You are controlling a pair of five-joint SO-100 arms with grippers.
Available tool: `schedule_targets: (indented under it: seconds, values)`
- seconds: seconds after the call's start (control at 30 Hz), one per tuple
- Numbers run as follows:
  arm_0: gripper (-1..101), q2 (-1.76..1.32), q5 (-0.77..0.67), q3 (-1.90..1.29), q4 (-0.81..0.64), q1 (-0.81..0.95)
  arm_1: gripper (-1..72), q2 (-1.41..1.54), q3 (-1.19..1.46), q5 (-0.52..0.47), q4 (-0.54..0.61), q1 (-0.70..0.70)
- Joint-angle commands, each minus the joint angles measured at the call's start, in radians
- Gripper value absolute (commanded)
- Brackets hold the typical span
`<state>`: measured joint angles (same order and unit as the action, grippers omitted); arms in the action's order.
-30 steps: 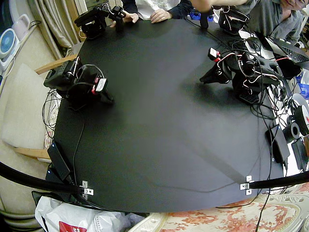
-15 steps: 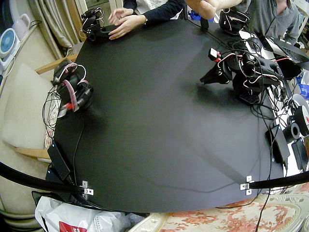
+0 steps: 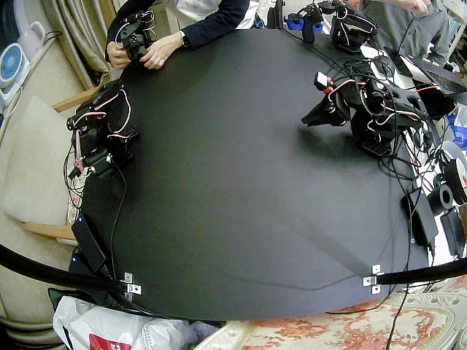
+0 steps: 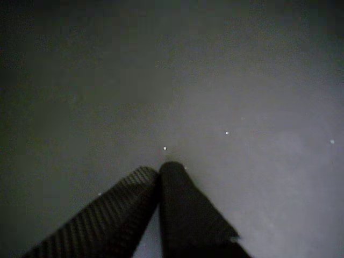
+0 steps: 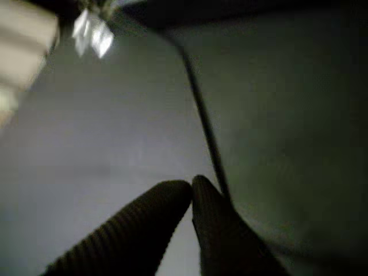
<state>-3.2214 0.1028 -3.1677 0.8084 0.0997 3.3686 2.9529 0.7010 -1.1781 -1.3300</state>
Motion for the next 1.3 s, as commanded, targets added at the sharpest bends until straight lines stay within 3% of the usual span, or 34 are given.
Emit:
schedule_targets:
  seconds: [0.0,0.03,0.07,0.1,0.13,0.17,0.2,0.23,0.27,0.3,0.47,0.57,0.73,1.1,1.27]
  values:
    - [0,-0.018,0.011,-0.014,-0.012,0.017,6.7,-0.018,-0.006,-0.224,-0.097,-0.008]
    - [0,-0.018,0.011,-0.014,-0.012,0.017,25.0,-0.018,-0.012,-0.264,-0.089,0.028]
    - [0,-0.018,0.011,-0.014,-0.012,0.017,25.9,-0.018,-0.014,-0.305,-0.075,0.055]
    - [0,-0.018,0.011,-0.014,-0.012,0.017,42.4,-0.018,-0.014,-0.351,-0.06,0.092]
    - [0,-0.018,0.011,-0.014,-0.012,0.017,44.7,-0.018,-0.018,-0.592,-0.063,0.176]
    - [0,-0.018,0.011,-0.014,-0.012,0.017,38.6,-0.018,-0.021,-0.71,-0.078,0.221]
    - [0,-0.018,0.011,-0.014,-0.012,0.017,27.9,-0.018,-0.023,-0.887,-0.126,0.245]
    - [0,-0.018,0.011,-0.014,-0.012,0.017,26.4,-0.018,-0.009,-0.973,-0.138,0.245]
    - [0,-0.018,0.011,-0.014,-0.012,0.017,0.9,-0.018,-0.005,-0.971,-0.135,0.219]
    - [0,-0.018,0.011,-0.014,-0.012,0.017,-0.3,-0.018,0.0,-0.979,-0.124,0.227]
    - [0,-0.018,0.011,-0.014,-0.012,0.017,1.8,-0.018,0.011,-0.813,-0.051,0.028]
    - [0,-0.018,0.011,-0.014,-0.012,0.017,-0.3,-0.018,0.014,-0.913,-0.06,0.126]
    - [0,-0.018,0.011,-0.014,-0.012,0.017,-0.3,-0.018,0.012,-0.841,-0.055,0.063]
    - [0,-0.018,0.011,-0.014,-0.012,0.017,-0.3,-0.018,0.012,-0.905,-0.06,0.11]
    - [0,-0.018,0.011,-0.014,-0.012,0.017,-0.3,-0.018,0.014,-0.887,-0.06,0.095]
